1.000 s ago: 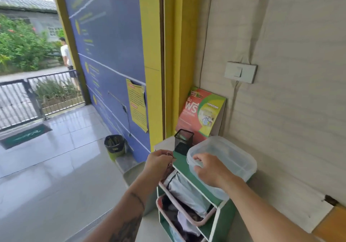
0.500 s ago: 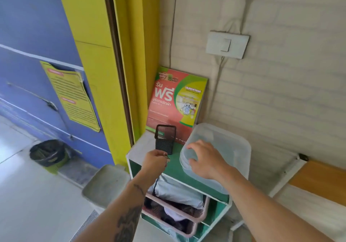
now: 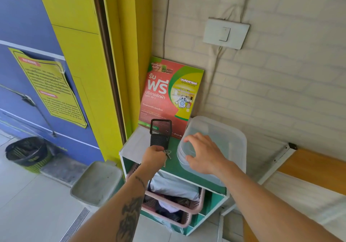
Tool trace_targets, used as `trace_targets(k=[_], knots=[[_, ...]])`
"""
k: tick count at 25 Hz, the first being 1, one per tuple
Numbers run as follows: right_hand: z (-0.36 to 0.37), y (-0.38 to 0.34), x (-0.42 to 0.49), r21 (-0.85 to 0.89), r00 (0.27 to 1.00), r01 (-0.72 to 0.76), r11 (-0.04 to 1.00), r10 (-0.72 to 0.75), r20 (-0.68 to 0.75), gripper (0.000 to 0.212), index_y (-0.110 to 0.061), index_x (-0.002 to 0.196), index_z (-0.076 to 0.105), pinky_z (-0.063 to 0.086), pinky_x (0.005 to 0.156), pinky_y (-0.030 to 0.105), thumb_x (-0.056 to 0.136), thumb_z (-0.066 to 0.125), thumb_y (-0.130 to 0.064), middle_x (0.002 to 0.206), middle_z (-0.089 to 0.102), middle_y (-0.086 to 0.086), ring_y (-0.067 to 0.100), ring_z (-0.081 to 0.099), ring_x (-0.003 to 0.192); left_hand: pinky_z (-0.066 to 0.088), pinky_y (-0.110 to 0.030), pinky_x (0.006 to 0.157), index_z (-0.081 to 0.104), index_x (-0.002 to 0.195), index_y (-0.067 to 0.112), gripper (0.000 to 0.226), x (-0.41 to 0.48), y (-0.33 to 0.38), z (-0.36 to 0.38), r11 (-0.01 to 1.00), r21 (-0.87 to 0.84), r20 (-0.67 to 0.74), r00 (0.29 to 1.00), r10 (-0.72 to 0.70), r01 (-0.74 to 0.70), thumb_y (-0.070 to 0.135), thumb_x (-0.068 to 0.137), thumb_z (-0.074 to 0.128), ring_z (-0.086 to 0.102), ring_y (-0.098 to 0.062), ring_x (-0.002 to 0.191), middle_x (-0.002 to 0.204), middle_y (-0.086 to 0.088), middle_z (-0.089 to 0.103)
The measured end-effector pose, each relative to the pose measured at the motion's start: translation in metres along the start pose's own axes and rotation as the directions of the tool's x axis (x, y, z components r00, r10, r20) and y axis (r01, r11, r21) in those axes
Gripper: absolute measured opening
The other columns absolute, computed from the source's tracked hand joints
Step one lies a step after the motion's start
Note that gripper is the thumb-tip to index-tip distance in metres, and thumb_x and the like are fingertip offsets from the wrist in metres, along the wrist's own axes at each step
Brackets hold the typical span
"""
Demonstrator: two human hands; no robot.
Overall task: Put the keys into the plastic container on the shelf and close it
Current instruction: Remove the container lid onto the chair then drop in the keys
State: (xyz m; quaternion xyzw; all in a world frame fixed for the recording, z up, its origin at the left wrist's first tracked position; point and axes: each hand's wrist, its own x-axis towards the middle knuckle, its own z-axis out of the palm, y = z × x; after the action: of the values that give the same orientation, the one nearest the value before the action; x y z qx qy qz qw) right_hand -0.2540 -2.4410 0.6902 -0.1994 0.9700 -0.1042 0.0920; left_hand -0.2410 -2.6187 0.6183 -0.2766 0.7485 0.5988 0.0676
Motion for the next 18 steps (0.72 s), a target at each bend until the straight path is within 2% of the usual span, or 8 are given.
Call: trace_targets(k=[2,4,7,9,11,13,16,18], knots=[[0.001,0.001,0.0,-0.003,1.0,0.002,1.0,-0.002,-0.003,0.049,-0.029,0.132,0.045,0.042,0.101,0.046,0.084,0.056,-0.035,0.134,0.047,0.002,0.028,0.042,0.123,0.049,-0.027,0.059,0.064,0.12,0.009,0.043,-0.006,-0.001,-0.003,0.999,0.033,-0.004,1.0,0.019,-0.019,-0.003,0.083,0.046,0.059,-0.02,0.076,0.106,-0.008,0.063],[0.002,0.001,0.0,-0.006,1.0,0.004,1.0,-0.005,-0.013,0.048,-0.029,0.131,0.045,0.042,0.1,0.045,0.084,0.056,-0.036,0.134,0.047,0.002,0.028,0.043,0.122,0.043,-0.021,0.052,0.063,0.119,0.012,0.044,-0.009,-0.002,-0.005,0.998,0.035,-0.032,0.998,0.062,-0.061,-0.005,0.083,0.045,0.059,-0.018,0.078,0.112,-0.003,0.063],[0.005,-0.002,-0.002,-0.037,1.0,-0.003,0.999,0.002,-0.031,0.053,-0.029,0.132,0.042,0.04,0.1,0.045,0.083,0.059,-0.04,0.133,0.044,0.003,0.029,0.041,0.122,0.049,-0.023,0.059,0.068,0.108,0.011,0.035,-0.008,-0.003,-0.004,0.993,-0.039,-0.039,0.994,0.106,-0.108,-0.004,0.084,0.048,0.065,-0.023,0.084,0.103,-0.008,0.072],[0.01,-0.003,-0.003,-0.085,0.999,-0.014,0.996,0.01,-0.047,0.062,-0.028,0.136,0.038,0.039,0.101,0.045,0.081,0.061,-0.044,0.134,0.041,0.005,0.03,0.039,0.124,0.056,-0.032,0.066,0.069,0.102,0.012,0.024,-0.009,-0.004,0.001,0.992,-0.061,0.016,0.993,0.115,-0.114,0.003,0.086,0.053,0.067,-0.022,0.077,0.092,-0.009,0.075],[0.014,-0.005,-0.003,-0.133,0.998,-0.031,0.991,0.023,-0.064,0.071,-0.025,0.141,0.032,0.038,0.102,0.046,0.08,0.062,-0.048,0.135,0.04,0.008,0.032,0.038,0.125,0.056,-0.036,0.073,0.07,0.101,0.011,0.02,-0.01,-0.008,0.007,0.992,-0.035,0.071,0.989,0.126,-0.124,0.009,0.086,0.058,0.066,-0.019,0.071,0.086,-0.006,0.074],[0.017,-0.005,-0.002,-0.18,0.997,-0.034,0.983,0.021,-0.072,0.078,-0.022,0.145,0.028,0.039,0.101,0.046,0.08,0.062,-0.051,0.135,0.041,0.01,0.034,0.039,0.125,0.054,-0.034,0.069,0.07,0.101,0.011,0.018,-0.011,-0.011,0.014,0.993,-0.04,0.113,0.987,0.116,-0.112,0.01,0.086,0.06,0.066,-0.017,0.068,0.084,-0.005,0.073],[0.018,-0.005,-0.001,-0.236,0.996,-0.01,0.972,-0.01,-0.083,0.083,-0.019,0.146,0.026,0.041,0.099,0.045,0.08,0.062,-0.053,0.134,0.043,0.011,0.034,0.043,0.122,0.048,-0.027,0.056,0.07,0.094,0.007,0.011,-0.012,-0.012,0.022,0.988,-0.145,0.161,0.985,0.069,-0.045,0.008,0.089,0.06,0.063,-0.017,0.064,0.075,-0.006,0.071],[0.019,-0.003,-0.002,-0.24,0.995,0.005,0.971,-0.029,-0.098,0.083,-0.019,0.146,0.027,0.044,0.097,0.044,0.08,0.062,-0.053,0.133,0.046,0.01,0.033,0.046,0.119,0.046,-0.026,0.054,0.07,0.091,0.003,0.01,-0.012,-0.012,0.026,0.979,-0.201,0.167,0.984,0.058,-0.024,0.007,0.09,0.061,0.061,-0.018,0.061,0.067,-0.009,0.068]])
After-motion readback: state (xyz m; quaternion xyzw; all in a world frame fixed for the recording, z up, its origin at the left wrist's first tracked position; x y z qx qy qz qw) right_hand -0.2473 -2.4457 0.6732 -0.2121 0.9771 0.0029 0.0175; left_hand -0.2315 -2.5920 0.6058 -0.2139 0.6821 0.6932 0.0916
